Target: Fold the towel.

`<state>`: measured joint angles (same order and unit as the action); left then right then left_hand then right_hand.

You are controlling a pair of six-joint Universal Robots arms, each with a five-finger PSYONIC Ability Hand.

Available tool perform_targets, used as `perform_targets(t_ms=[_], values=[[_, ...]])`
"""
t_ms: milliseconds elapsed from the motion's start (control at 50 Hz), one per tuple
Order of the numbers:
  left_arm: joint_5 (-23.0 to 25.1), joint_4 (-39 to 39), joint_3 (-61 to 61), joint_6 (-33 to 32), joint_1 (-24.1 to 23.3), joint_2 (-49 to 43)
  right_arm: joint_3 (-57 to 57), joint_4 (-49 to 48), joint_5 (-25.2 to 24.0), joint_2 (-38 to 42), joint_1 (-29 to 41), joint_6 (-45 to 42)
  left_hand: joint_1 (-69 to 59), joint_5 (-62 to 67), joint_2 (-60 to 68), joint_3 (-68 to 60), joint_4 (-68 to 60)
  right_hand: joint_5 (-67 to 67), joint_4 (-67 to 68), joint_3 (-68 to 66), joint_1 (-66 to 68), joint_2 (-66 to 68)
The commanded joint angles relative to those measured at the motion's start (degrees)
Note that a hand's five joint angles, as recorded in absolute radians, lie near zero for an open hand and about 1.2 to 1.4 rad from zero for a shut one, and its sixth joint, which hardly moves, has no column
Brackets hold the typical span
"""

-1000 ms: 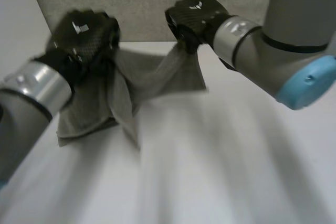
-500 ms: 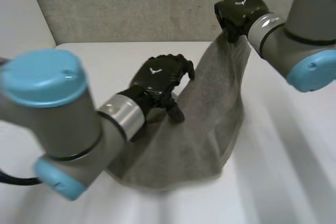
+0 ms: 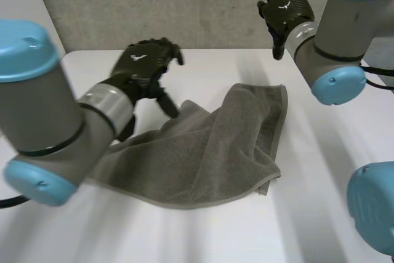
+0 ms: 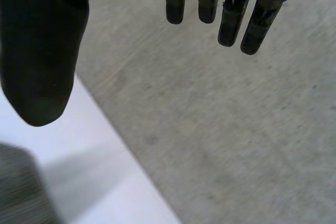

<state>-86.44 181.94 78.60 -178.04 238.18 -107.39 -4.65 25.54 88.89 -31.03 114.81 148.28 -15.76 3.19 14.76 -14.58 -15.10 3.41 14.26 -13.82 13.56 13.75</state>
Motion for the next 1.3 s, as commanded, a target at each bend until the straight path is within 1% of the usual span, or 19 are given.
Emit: perform_targets(t_ms=[20,40,60,100,120,160,180,220,280,380,440,500,560,620,680,780,960,1100,1300], values=[[0.13,-2.20,12.10,-11.81,5.54,8.25,-9.94,13.66,-3.54,-8.08,0.24,2.46,3.53,-0.96,-2.53,2.34,2.86,-3.41,-4.26,3.82,-3.56,-3.75],[0.13,-2.11,15.32,-15.98,6.24,9.99,-14.46,15.66,-6.15,-10.09,0.24,4.11,3.53,-0.96,-2.53,2.34,2.86,-3.41,-4.26,3.82,-3.56,-3.75],[0.13,-2.11,15.35,-16.03,6.25,10.01,-14.51,15.68,-6.18,-10.11,0.24,4.13,3.53,-0.96,-2.53,2.34,2.86,-3.41,-4.26,3.82,-3.56,-3.75],[0.13,-1.67,21.39,-23.11,8.69,13.16,-26.84,15.86,-11.78,-15.61,-0.11,6.84,3.53,-0.96,-2.53,2.34,2.86,-3.41,-4.26,3.82,-3.56,-3.75],[0.13,-1.67,21.42,-23.15,8.71,13.18,-26.90,15.86,-11.80,-15.64,-0.11,6.85,3.53,-0.96,-2.53,2.34,2.86,-3.41,-4.26,3.82,-3.56,-3.75],[0.66,-1.06,26.23,-28.66,12.38,15.28,-39.67,11.40,-14.96,-22.46,-0.72,7.38,3.19,-0.62,-2.20,2.01,2.53,-3.41,-4.26,3.82,-3.56,-3.75],[0.66,-1.06,26.25,-28.68,12.40,15.28,-39.73,11.37,-14.97,-22.50,-0.72,7.38,3.19,-0.62,-2.19,2.01,2.53,-3.41,-4.26,3.82,-3.56,-3.75],[3.89,-0.88,29.58,-31.83,15.55,16.16,-52.07,4.90,-14.97,-28.10,-1.60,7.20,2.86,-0.29,-1.86,1.67,2.19,-3.41,-4.26,3.82,-3.56,-3.75],[6.20,-0.97,31.00,-32.73,17.32,16.34,-57.40,1.44,-14.79,-30.41,-1.60,6.94,2.86,-0.28,-1.86,1.67,2.19,-3.41,-4.26,3.82,-3.56,-3.75],[14.53,-0.71,34.42,-33.52,25.74,16.34,-75.11,-8.99,-13.57,-37.08,-1.95,4.66,2.52,0.05,-1.52,1.33,1.86,-3.41,-4.26,3.82,-3.56,-3.75],[17.17,0.17,34.69,-33.61,27.69,15.47,-82.15,-13.39,-11.64,-38.75,-2.39,3.08,2.35,0.22,-1.35,1.17,1.69,-3.41,-4.26,3.82,-3.56,-3.75],[17.28,3.23,34.60,-33.95,27.87,12.84,-87.70,-18.40,-9.62,-39.63,-2.39,1.93,2.35,0.22,-1.35,1.17,1.69,-3.32,-4.17,3.74,-3.48,-3.67],[17.10,4.66,34.43,-34.84,28.48,11.15,-90.09,-20.71,-8.99,-39.81,-2.39,1.75,2.35,0.22,-1.35,1.17,1.69,-2.65,-3.50,3.07,-2.81,-2.99],[16.92,5.97,34.34,-40.09,28.83,6.86,-94.83,-25.79,-8.64,-39.81,-2.48,1.93,2.52,0.05,-1.52,1.33,1.86,-1.48,-2.33,1.90,-1.63,-1.82],[16.92,5.89,34.34,-41.87,29.27,5.88,-95.72,-26.86,-8.64,-39.73,-2.66,2.28,2.52,0.05,-1.52,1.33,1.86,-0.63,-1.48,1.05,-0.79,-0.97],[17.27,6.32,34.69,-46.08,31.91,4.39,-97.56,-32.56,-8.64,-39.11,-3.27,2.98,2.52,0.05,-1.52,1.33,1.86,6.58,5.73,-6.16,6.42,6.24],[17.27,8.08,34.08,-46.00,31.91,2.37,-96.77,-34.94,-8.73,-37.09,-3.27,7.12,0.84,1.73,0.16,-0.35,0.17,19.05,18.20,-18.63,18.89,18.71],[17.10,13.17,34.08,-46.17,31.21,0.08,-96.42,-35.21,-9.43,-37.09,-3.01,11.68,-3.02,5.59,4.02,-4.21,-3.68,27.61,26.76,-27.19,27.45,27.27],[17.18,14.32,33.46,-45.65,30.77,-1.23,-96.51,-36.26,-9.43,-37.09,-2.57,11.86,-6.06,8.63,7.06,-7.25,-6.72,28.64,27.79,-28.22,28.48,28.30]])
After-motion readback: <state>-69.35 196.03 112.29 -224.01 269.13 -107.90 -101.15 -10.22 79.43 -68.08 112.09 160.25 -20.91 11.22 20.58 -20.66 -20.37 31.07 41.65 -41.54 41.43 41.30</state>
